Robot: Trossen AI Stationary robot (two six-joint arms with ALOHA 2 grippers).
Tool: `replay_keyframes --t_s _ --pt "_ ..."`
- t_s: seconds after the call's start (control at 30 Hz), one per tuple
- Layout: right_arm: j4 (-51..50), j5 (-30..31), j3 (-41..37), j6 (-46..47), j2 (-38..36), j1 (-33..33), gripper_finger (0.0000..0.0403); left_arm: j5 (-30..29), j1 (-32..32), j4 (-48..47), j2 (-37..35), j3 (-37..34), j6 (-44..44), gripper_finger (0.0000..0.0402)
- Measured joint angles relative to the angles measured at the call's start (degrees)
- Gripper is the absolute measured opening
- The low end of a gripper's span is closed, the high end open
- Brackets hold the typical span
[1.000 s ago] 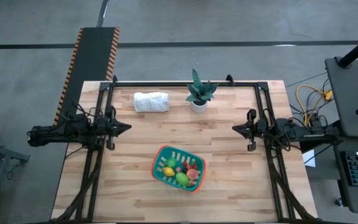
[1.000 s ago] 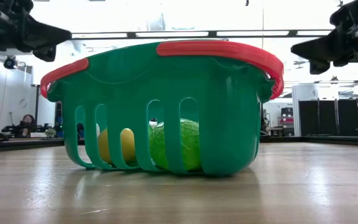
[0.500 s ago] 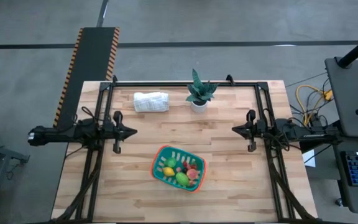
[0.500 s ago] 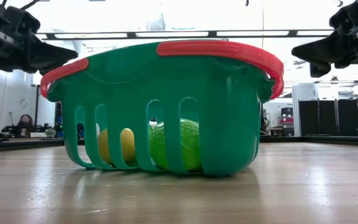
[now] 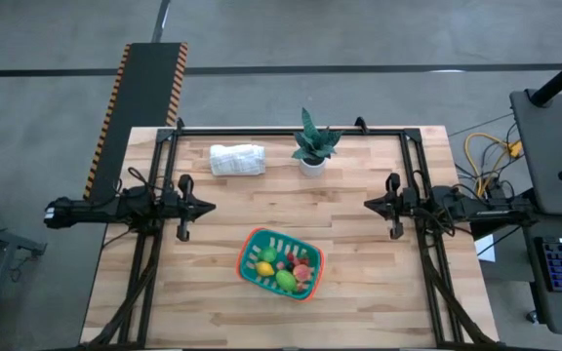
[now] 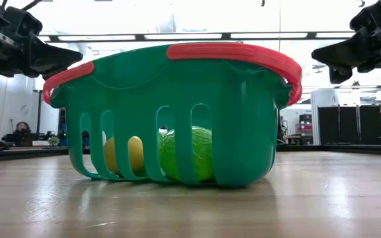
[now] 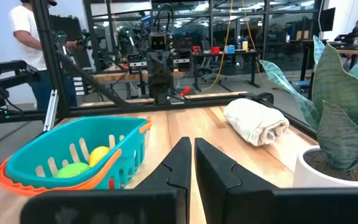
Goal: Pick and placing Produce into tupperware
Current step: Return to Home Position
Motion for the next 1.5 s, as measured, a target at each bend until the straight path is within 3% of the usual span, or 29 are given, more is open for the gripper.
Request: replay_keyframes --t_s 0.43,0.73,1.5 --pt "0.04 -0.44 -0.04 2.24 0.68 0.0 0.0013 0.38 0.0 0.33 0.73 -0.07 -0.14 0.0" --pt "0.23 -0.44 -0.04 13.41 0.85 0.0 0.0013 0.39 0.0 0.37 0.76 -0.11 -0.12 0.0" --pt "0.26 -0.44 -0.04 13.55 0.87 0.0 0.0013 0.43 -0.02 0.51 0.76 -0.17 -0.11 0.0"
